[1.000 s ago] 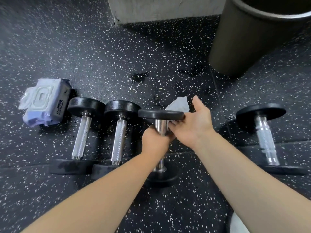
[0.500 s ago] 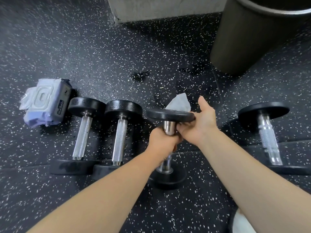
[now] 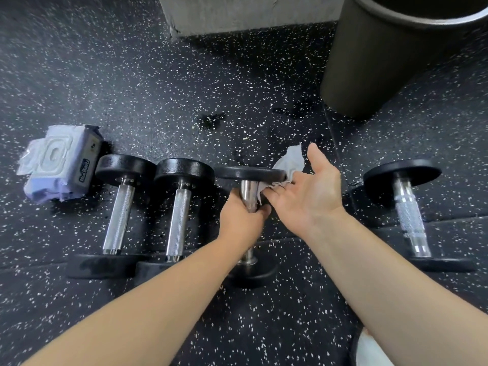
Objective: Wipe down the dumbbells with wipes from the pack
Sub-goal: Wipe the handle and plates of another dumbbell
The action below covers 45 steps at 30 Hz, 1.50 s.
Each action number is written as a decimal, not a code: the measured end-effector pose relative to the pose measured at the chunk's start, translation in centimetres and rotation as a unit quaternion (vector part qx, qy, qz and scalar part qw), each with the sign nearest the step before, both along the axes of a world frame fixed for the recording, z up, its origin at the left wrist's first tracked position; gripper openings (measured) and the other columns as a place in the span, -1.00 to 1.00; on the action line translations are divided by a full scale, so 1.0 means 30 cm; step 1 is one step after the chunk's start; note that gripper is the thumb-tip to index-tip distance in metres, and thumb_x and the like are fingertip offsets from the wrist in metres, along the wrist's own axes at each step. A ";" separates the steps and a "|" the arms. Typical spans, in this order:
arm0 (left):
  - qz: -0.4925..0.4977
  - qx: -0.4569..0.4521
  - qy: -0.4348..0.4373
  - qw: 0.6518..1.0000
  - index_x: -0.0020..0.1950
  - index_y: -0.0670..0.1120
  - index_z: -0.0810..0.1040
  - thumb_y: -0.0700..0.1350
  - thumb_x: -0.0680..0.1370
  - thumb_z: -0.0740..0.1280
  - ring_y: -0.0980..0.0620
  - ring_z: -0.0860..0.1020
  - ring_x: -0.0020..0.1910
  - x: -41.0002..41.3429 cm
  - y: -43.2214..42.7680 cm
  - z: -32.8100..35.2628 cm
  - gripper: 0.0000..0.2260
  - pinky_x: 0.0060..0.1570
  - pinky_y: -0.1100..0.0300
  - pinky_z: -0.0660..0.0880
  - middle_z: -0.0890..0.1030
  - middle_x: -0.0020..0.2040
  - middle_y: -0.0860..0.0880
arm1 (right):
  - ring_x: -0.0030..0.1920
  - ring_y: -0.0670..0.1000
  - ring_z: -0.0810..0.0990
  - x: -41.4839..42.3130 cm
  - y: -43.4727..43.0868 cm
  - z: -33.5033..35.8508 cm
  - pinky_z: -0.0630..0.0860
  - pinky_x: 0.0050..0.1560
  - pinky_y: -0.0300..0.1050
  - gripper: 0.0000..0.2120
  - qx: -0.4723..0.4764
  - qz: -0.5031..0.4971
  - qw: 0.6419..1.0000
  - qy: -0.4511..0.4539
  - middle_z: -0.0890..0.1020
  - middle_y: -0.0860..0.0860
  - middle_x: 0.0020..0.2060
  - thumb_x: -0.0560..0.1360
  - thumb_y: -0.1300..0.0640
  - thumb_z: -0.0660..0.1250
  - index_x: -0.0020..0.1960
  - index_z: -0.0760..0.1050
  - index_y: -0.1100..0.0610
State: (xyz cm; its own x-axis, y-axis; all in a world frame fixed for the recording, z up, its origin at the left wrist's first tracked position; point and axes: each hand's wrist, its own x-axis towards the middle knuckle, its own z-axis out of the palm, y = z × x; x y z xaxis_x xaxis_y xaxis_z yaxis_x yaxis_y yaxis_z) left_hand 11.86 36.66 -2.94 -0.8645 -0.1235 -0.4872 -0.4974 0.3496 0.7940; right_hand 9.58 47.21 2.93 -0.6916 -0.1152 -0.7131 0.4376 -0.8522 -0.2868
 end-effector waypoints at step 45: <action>-0.026 0.048 -0.044 0.998 -0.04 -0.13 0.46 -0.24 0.41 0.44 -0.01 0.48 -0.36 -0.048 0.020 -0.053 -0.79 -0.35 0.17 0.45 0.54 -0.23 -0.13 | -0.21 -0.22 0.46 -0.003 0.160 -0.008 0.41 -0.11 -0.33 -0.61 0.663 0.321 0.623 0.263 0.52 -0.19 -0.10 0.60 0.26 0.11 0.34 0.48 0.01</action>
